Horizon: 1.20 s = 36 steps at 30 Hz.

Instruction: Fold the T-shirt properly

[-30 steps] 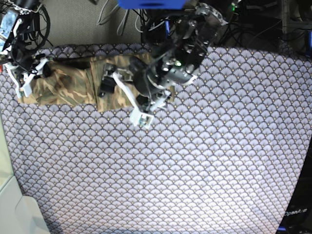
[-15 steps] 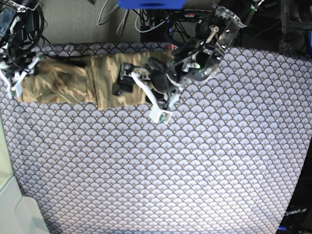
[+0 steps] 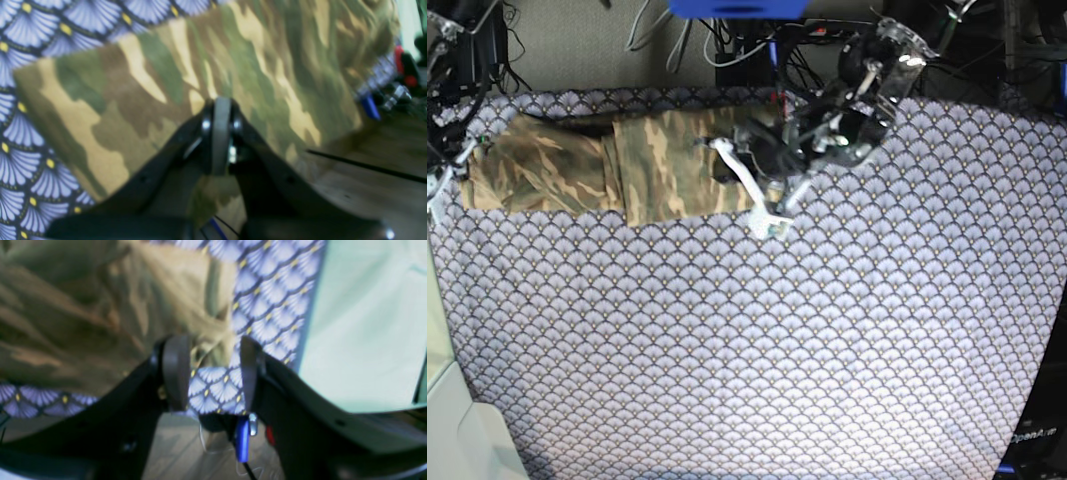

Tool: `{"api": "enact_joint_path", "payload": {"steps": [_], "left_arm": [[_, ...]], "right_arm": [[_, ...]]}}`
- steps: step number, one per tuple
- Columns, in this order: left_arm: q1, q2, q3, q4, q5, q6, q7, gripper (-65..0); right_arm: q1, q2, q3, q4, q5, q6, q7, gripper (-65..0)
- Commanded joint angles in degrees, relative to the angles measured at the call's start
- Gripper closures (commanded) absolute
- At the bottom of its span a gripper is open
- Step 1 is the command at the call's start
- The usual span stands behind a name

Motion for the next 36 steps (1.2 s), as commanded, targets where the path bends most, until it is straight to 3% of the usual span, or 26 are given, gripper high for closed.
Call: {"api": "enact_joint_path", "payload": {"steps": [1,7,9,11,15,17,22,26,36], "left_arm": [[-0.3,0.0,-1.3,1.1,-0.2,-0.1,0.5,-0.9],[0.1,0.0,-5.9,0.5,0.3,-0.1,2.2,-1.2],[0.1,-0.1,-6.1,0.5,0.3,-0.1,2.2,-4.5],[0.1,-0.1,-6.1,0.5,0.4,-0.1,2.2,-12.9],[0.1,0.0,-6.1,-1.1,0.4,-0.1,1.6,-37.0],[0.1,0.0,-6.0,-1.9,0.4,-0.1,1.6,-41.9],[-0.1,0.3,-6.0,-4.1,0.4,-0.1,1.4,-42.1],[-0.3,0.6,-6.0,-5.0,0.4,-0.1,1.4,-42.1],[-1.2,0.6,-6.0,-5.1,0.4,-0.1,1.4,-42.1]], "right_arm": [[0.4,1.7,0.5,0.9,0.4,-0.2,-0.1,-27.7],[3.6,2.5,1.3,0.7,0.5,-0.2,-3.7,-33.3],[4.8,2.5,1.3,0.6,0.5,-0.2,-4.7,-35.3],[5.5,2.5,1.3,0.6,0.5,-0.2,-5.6,-38.3],[6.3,2.4,1.7,-0.7,3.7,-0.2,-6.0,-42.9],[6.8,2.8,3.4,-4.0,8.0,-0.2,-6.9,-43.1],[11.0,7.8,5.6,-20.7,16.1,-0.2,-10.1,-43.1],[14.6,11.4,5.5,-33.3,18.3,-0.2,-9.9,-43.1],[15.7,11.8,5.5,-32.8,18.6,-0.2,-9.8,-43.3]]}}
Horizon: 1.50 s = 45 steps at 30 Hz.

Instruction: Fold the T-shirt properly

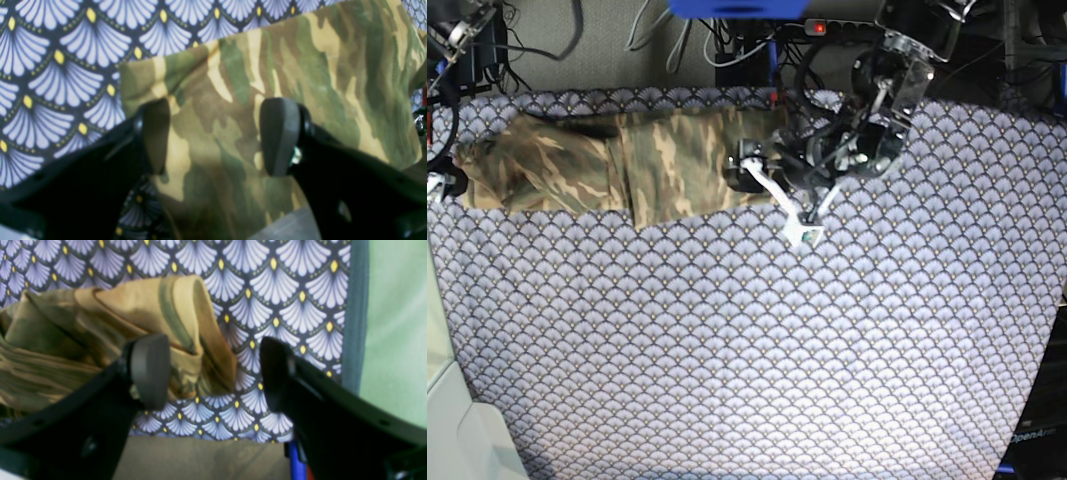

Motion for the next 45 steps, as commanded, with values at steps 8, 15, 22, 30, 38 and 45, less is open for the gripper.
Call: {"api": "enact_joint_path", "payload": {"steps": [8,15,22,30,38,45], "left_arm": [[-0.9,0.2,-0.1,0.7,-1.0,-0.1,-0.1,-42.1],[-0.6,0.2,-0.1,0.8,-1.0,-0.1,0.2,-42.1],[-0.6,0.0,-0.1,1.1,-1.0,-0.1,0.3,-42.1],[-0.5,0.1,-0.1,1.1,-1.0,-0.1,0.3,-42.1],[-0.5,-0.1,0.1,1.1,-1.0,-0.1,0.4,-42.1],[-0.5,-0.1,0.0,1.2,-1.1,-0.1,0.4,-42.1]], "right_arm": [[1.6,0.8,-2.9,0.6,0.7,0.2,2.5,-43.2],[1.2,-0.6,-2.9,0.6,0.7,0.2,2.7,-43.2],[-0.4,-0.9,-2.9,0.5,0.7,0.2,2.8,-43.2],[-1.2,-1.5,-2.9,0.5,0.7,0.2,2.3,-43.3],[-1.3,-2.1,-2.9,0.5,0.8,0.2,2.1,-43.3],[-1.3,-2.8,-2.9,0.5,0.8,0.2,-0.2,-43.3]]}}
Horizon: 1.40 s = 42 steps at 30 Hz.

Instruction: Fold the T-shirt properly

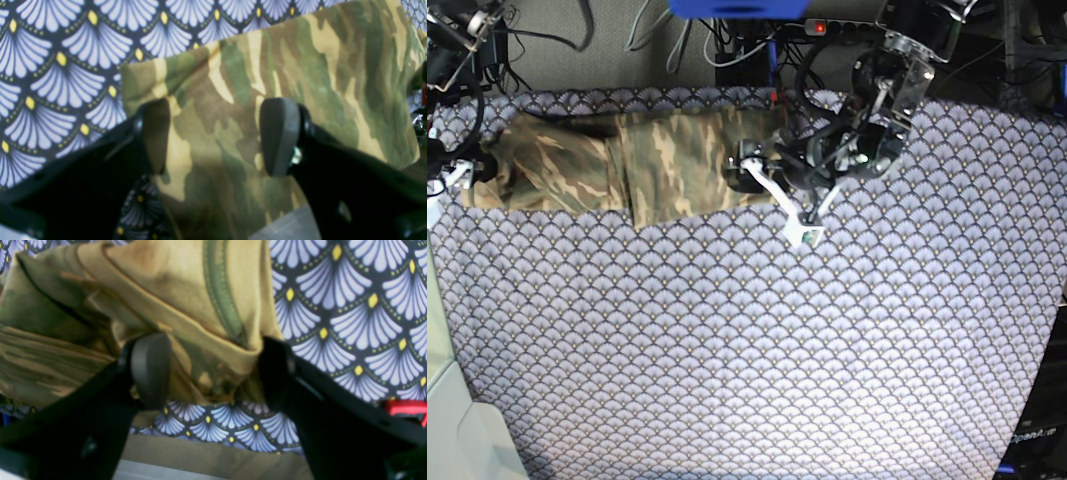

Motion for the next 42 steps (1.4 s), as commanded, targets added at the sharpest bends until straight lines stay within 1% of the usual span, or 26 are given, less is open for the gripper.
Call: {"api": "enact_joint_path", "payload": {"steps": [1,7,9,14,25,26,28,32,38,40,42], "left_arm": [[-0.5,0.0,0.0,1.1,-0.9,-0.1,0.2,-42.1],[-0.5,0.2,0.0,1.1,-0.8,-0.1,0.0,-42.1],[-0.5,0.2,0.2,0.9,-0.8,-0.1,0.0,-42.1],[-0.5,0.3,0.2,0.9,-0.8,-0.1,0.1,-42.1],[-0.5,0.3,0.2,0.6,-0.8,-0.1,-0.2,-42.1],[-0.5,0.3,0.2,0.6,-0.8,-0.1,-0.2,-42.1],[-0.5,0.3,0.2,0.6,-0.8,-0.1,-0.2,-42.1],[-0.5,0.3,0.2,0.6,-0.8,-0.1,-0.2,-42.1],[-0.5,0.3,0.2,0.6,-0.5,-0.1,-0.2,-42.1],[-0.5,0.3,0.2,0.6,-0.5,-0.1,-0.2,-42.1],[-0.5,0.3,0.2,0.6,-0.5,-0.1,-0.2,-42.1]], "right_arm": [[0.6,1.2,0.2,0.8,0.7,0.2,-0.3,-43.3],[-0.4,-0.1,0.2,0.7,0.7,0.2,-0.3,-43.3],[-0.6,-1.0,0.3,-0.5,0.7,0.2,-0.5,-43.3],[-0.5,-1.1,0.3,-5.9,0.7,0.2,-0.2,-43.1],[0.2,-1.2,0.4,-5.9,0.7,0.2,-0.8,-42.3],[0.2,-1.3,0.4,-5.9,0.7,0.2,-0.8,-40.8],[0.2,-1.8,0.4,-5.8,0.7,0.2,-0.8,-35.7],[0.2,-2.1,0.3,-5.8,0.7,0.2,-0.8,-22.5],[0.2,-2.1,0.4,-5.8,0.7,0.2,-1.0,-6.1],[0.2,-2.1,0.4,-5.8,0.7,0.2,-2.0,-1.0],[0.2,-2.1,0.4,-5.7,0.7,0.2,-2.9,0.0]]}}
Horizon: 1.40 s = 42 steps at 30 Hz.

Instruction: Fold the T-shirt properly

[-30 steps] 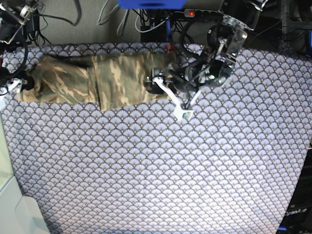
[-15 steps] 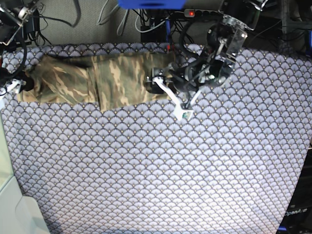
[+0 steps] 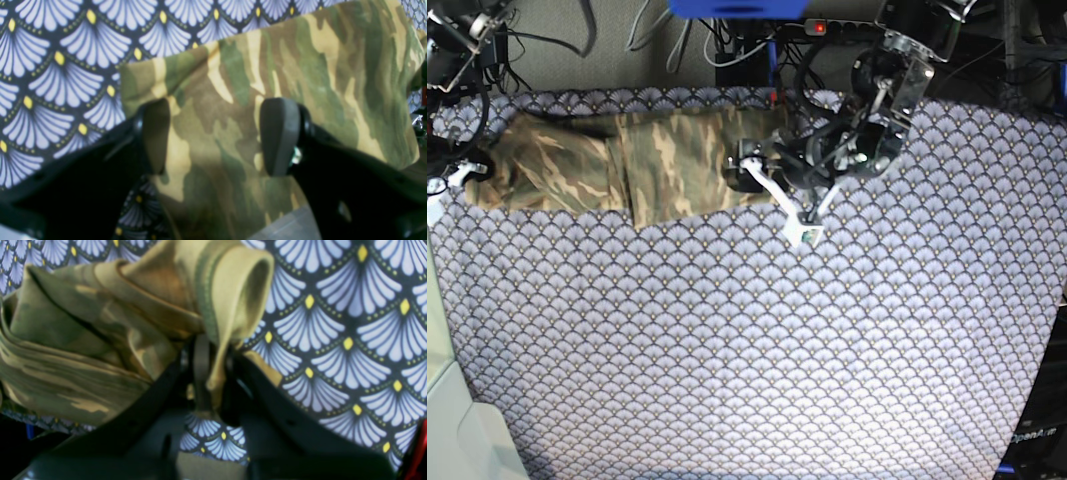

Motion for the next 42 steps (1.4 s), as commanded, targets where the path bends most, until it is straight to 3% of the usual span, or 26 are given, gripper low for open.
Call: {"api": "enact_joint_path", "payload": {"steps": [1,6,15,24,27,32,42], "left_arm": [[-0.6,0.3,0.1,0.7,-0.6,-0.1,0.0,-42.1],[-0.6,0.3,0.0,0.6,-0.5,-0.1,-0.1,-42.1],[-0.6,0.2,-0.3,0.6,-0.6,-0.1,0.3,-42.1],[-0.6,0.2,-0.3,0.6,-0.5,-0.1,0.3,-42.1],[-0.6,0.2,-0.3,0.6,-0.5,-0.1,0.3,-42.1],[-0.6,0.2,-0.3,0.6,-0.5,-0.1,0.3,-42.1],[-0.6,-0.3,-0.3,0.6,-0.5,-0.1,0.5,-42.1]], "right_arm": [[-0.4,-0.6,-0.5,-0.3,-1.4,0.2,-4.6,0.0],[-0.9,-1.7,-0.4,5.6,-0.2,0.2,-5.1,0.0],[-7.0,-2.1,-0.6,25.5,23.7,0.2,-6.2,0.0],[-10.6,-2.2,-0.7,33.0,35.7,0.2,-6.2,0.0],[-12.7,-3.7,-0.9,35.4,40.3,0.2,-6.2,0.0],[-15.5,-7.7,-2.3,42.1,41.3,0.2,-6.2,0.0],[-13.8,-16.2,-15.5,48.6,41.4,0.2,-6.2,0.0]]}}
